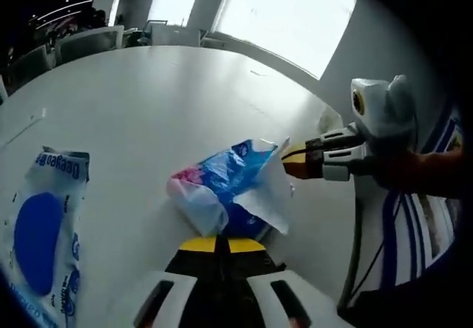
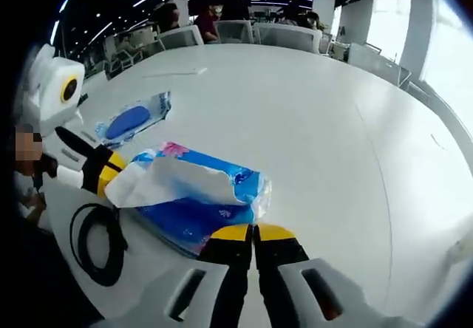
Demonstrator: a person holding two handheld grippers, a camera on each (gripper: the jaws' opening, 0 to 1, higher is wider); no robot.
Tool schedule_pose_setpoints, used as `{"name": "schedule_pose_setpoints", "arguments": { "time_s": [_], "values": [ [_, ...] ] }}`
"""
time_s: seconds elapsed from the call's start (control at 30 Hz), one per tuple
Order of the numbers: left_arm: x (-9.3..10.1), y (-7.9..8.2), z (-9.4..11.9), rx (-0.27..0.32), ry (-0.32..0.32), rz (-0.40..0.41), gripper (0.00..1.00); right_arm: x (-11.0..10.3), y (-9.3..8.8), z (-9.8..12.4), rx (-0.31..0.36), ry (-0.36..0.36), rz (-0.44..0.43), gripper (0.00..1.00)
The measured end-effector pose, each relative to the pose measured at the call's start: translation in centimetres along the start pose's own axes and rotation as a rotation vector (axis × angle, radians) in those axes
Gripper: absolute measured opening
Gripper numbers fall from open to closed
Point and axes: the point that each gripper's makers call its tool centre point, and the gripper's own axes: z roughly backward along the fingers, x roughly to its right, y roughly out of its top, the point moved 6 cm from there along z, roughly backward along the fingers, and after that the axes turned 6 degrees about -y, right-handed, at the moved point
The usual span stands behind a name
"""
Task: Arrange the tabletop items into an orderly group along one side of the table until the central work area is clear of visible clutter.
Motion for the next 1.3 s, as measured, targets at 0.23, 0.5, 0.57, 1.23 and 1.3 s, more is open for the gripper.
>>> {"name": "schedule_pose_setpoints", "arguments": {
  "time_s": [0.23, 0.5, 0.57, 1.23, 1.3],
  "values": [
    [0.0, 0.2, 0.4, 0.007, 0.022, -0.003, 0.07, 0.4, 0.2, -0.1, 0.002, -0.037, 0.028, 0.06],
    [0.3, 0.1, 0.9, 0.046, -0.031, 0.022, 0.19, 0.5, -0.2, 0.4, 0.008, -0.032, -0.008, 0.16],
    [0.6, 0.2, 1.1, 0.05, -0.042, 0.009, 0.24, 0.3, -0.4, 0.6, 0.01, -0.03, -0.024, 0.2],
    [-1.2, -2.6, 11.7, 0.139, 0.108, -0.119, 0.59, -4.0, 0.6, 4.2, 0.118, -0.004, -0.129, 0.55],
    [-1.5, -3.7, 12.9, 0.14, 0.114, -0.104, 0.64, -4.8, 0.9, 4.7, 0.13, 0.005, -0.121, 0.59]
  ]
}}
